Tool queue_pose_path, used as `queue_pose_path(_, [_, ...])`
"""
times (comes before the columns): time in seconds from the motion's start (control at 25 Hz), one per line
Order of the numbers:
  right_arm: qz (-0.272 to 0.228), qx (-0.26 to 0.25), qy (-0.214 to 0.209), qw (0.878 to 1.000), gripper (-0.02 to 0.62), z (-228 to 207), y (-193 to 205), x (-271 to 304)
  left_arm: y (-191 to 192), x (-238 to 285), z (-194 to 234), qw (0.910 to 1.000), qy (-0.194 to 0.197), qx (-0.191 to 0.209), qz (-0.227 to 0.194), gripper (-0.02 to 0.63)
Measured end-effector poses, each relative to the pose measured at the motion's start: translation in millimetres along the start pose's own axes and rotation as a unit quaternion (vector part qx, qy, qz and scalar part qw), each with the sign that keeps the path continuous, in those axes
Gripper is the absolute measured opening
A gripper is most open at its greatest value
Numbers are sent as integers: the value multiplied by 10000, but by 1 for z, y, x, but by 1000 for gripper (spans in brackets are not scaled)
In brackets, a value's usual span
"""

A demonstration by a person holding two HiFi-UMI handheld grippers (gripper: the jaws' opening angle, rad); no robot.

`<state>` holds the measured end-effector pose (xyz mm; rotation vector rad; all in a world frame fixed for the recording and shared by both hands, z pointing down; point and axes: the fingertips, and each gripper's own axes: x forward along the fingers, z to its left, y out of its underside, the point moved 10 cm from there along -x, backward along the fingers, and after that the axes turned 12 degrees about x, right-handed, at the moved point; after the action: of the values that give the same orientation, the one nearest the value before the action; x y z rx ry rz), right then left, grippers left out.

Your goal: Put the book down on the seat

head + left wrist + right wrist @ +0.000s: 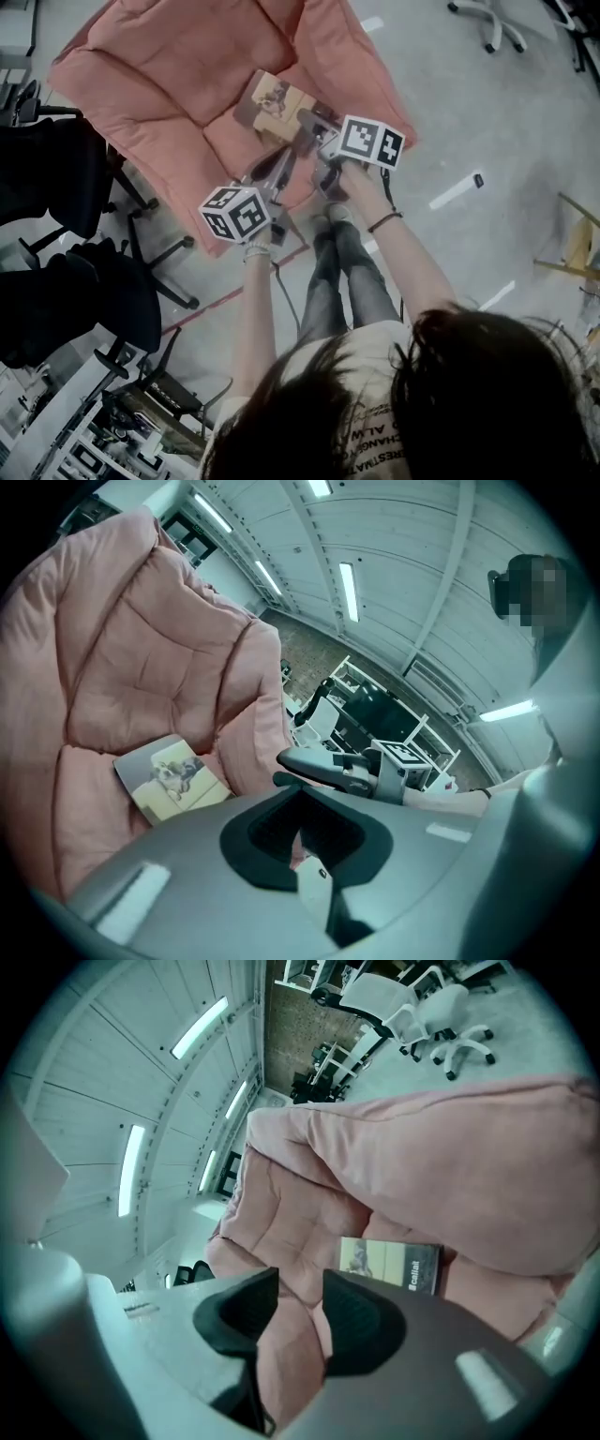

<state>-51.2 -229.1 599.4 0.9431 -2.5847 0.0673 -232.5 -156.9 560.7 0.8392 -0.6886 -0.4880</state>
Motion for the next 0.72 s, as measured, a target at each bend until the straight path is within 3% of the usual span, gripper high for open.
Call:
queue_pose_path(0.4, [-10,-18,-636,9980,90,66,1,-41,-39,-29,-49,9996,56,133,-232,0])
queue_pose_path(0.72, [-1,-33,-1090,9940,50,104,10,-76,-69,-54,-82,9971,-25,143,-745,0])
